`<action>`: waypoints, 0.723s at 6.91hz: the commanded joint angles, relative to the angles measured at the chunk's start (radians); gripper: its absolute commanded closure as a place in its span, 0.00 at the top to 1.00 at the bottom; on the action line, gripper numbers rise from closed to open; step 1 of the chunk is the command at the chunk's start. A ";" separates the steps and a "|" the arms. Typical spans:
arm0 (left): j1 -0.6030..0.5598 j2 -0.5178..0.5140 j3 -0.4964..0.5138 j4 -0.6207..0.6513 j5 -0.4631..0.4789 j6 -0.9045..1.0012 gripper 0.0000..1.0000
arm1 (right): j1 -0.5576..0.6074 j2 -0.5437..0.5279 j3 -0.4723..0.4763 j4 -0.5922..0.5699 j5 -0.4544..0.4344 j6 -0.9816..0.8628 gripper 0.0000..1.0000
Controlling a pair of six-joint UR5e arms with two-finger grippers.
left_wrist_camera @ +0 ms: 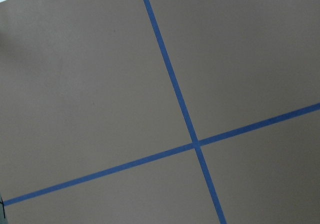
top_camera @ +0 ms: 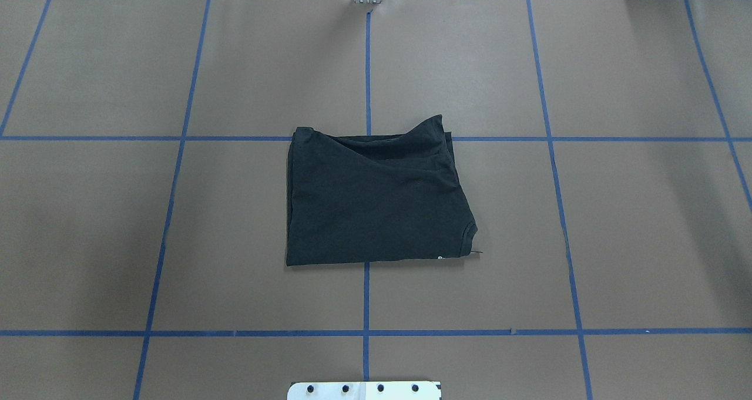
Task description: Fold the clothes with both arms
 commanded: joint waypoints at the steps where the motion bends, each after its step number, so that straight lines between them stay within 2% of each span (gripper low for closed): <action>1: 0.004 0.005 0.036 0.044 -0.099 -0.007 0.99 | -0.001 -0.009 -0.005 0.000 0.028 -0.001 1.00; 3: 0.004 0.003 0.048 0.038 -0.119 -0.016 0.99 | -0.001 -0.009 -0.028 0.008 0.027 -0.006 1.00; 5: 0.004 0.003 0.048 0.038 -0.118 -0.018 0.99 | 0.023 0.000 -0.091 0.008 0.025 -0.158 1.00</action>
